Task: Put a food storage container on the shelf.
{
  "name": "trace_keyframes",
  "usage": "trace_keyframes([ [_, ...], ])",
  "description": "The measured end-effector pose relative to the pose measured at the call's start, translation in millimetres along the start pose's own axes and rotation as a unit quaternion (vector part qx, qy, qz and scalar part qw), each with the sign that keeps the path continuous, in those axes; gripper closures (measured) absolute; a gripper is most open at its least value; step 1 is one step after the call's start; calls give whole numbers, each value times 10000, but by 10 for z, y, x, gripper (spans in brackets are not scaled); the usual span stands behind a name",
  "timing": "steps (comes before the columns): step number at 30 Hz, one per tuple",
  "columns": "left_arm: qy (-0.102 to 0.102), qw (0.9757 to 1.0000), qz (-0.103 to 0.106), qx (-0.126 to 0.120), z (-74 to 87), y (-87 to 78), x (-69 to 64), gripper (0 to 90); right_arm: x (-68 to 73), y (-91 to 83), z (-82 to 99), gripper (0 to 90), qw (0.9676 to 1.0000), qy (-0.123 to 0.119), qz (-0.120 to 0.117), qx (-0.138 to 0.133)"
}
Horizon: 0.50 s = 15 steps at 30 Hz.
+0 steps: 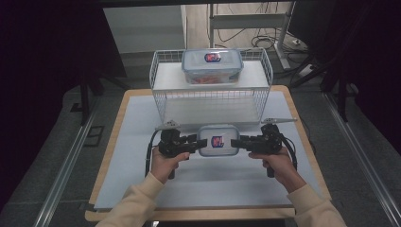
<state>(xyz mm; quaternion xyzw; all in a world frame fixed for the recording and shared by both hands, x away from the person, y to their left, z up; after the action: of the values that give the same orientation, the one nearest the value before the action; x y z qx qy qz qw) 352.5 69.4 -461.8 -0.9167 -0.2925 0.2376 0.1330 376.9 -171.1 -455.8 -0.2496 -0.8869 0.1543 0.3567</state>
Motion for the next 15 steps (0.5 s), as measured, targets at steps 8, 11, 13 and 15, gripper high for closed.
trace_keyframes([
  [8,180,9995,-84,-233,-342,-162,-19,508,188,-67,-360,519,9994,-308,-25,-142],
  [11,248,9991,-129,-310,-466,-206,-17,508,231,-82,-475,519,9991,-374,-49,-176],
  [13,291,9989,-144,-351,-557,-230,-15,509,261,-96,-562,519,9989,-409,-68,-225],
  [15,321,9987,-140,-370,-650,-252,-11,508,291,-114,-653,519,9985,-469,-64,-267],
])
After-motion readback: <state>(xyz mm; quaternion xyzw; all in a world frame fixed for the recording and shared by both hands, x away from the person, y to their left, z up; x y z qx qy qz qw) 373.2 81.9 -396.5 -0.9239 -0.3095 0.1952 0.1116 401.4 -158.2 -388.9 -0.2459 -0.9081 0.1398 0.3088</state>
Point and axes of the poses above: each handheld gripper's, and its own axes: y roughly forward along the jaws, z roughly out of its underside, x roughly to its left, the point moved 5 cm from there along y, roughly forward along the jaws, and after that the axes turned 6 degrees about y, right-handed, at the moved point
